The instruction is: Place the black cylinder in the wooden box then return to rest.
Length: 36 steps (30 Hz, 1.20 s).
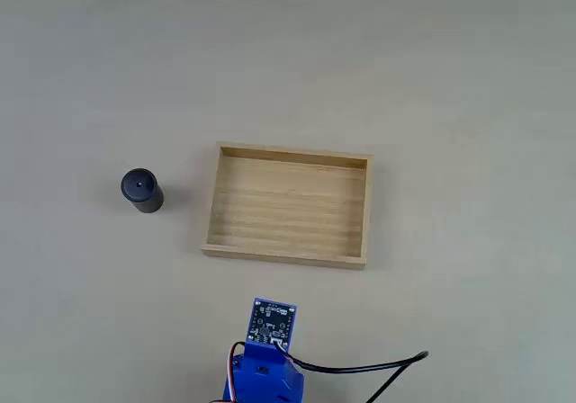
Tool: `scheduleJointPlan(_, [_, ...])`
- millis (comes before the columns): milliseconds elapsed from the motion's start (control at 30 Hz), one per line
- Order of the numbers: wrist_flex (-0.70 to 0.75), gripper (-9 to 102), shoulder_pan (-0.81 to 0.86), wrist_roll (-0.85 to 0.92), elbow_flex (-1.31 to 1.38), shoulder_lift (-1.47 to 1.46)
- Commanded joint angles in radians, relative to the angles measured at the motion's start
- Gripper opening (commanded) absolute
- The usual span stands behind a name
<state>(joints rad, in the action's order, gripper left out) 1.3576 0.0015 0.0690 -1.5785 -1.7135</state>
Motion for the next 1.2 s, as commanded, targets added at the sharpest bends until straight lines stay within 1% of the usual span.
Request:
scheduleJointPlan(0, [0.003, 0, -0.021, -0.006, -0.031, -0.011])
scheduleJointPlan(300, [0.003, 0, -0.031, -0.014, -0.031, -0.011])
scheduleJointPlan(433, [-0.018, 0, -0.043, -0.081, -0.029, -0.005])
scheduleJointPlan(567, [-0.106, 0, -0.081, -0.103, 0.026, 0.078])
scheduleJointPlan(833, [-0.379, 0, -0.166, -0.15, 0.181, 0.272])
scheduleJointPlan(967, [-0.439, 0, -0.199, -0.175, 0.272, 0.38])
scheduleJointPlan(1167, [-0.472, 0, -0.288, -0.183, 0.377, 0.477])
